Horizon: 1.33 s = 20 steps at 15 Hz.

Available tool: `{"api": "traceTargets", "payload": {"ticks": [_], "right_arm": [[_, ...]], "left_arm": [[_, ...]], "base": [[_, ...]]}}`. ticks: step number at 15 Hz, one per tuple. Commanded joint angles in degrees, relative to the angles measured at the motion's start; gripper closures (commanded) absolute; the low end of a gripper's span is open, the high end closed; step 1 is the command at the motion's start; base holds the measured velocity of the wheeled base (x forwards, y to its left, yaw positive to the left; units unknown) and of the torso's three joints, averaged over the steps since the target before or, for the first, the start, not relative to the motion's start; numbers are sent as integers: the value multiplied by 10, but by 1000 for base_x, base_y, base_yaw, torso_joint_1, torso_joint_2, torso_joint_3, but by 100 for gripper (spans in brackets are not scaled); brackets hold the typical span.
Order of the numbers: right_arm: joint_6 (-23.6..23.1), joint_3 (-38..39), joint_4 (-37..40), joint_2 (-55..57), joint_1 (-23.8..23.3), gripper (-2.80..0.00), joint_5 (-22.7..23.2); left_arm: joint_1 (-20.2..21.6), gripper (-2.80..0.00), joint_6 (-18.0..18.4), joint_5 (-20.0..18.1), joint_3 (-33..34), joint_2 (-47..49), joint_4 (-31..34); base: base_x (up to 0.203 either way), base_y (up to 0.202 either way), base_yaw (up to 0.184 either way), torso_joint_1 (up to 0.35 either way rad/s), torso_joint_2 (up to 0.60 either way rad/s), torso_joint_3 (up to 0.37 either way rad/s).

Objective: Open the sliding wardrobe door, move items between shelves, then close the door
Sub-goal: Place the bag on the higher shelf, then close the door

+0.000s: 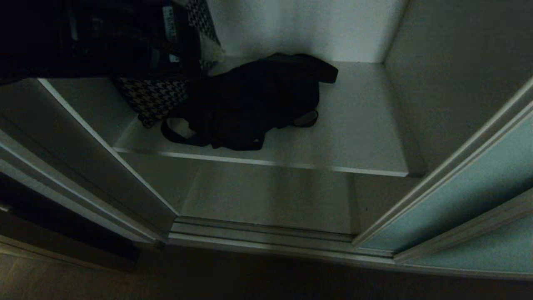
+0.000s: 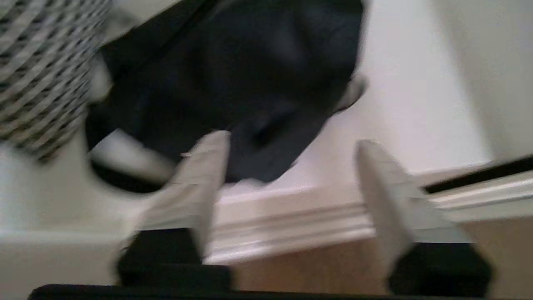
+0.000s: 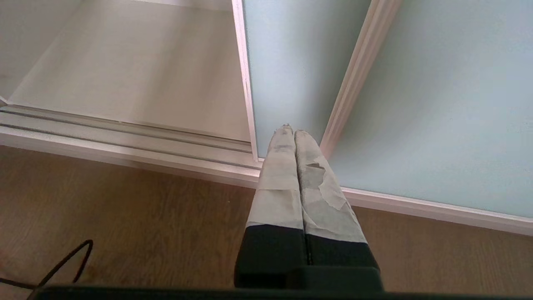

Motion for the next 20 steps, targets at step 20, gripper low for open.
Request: {"api": "traceTargets", "payload": {"ticks": [20], "right_arm": [[0,0,0,0,0,0,0]], "left_arm": [[253,0,4,-34,228,-281,57]], "base": [[0,0,0,0,0,0]]}}
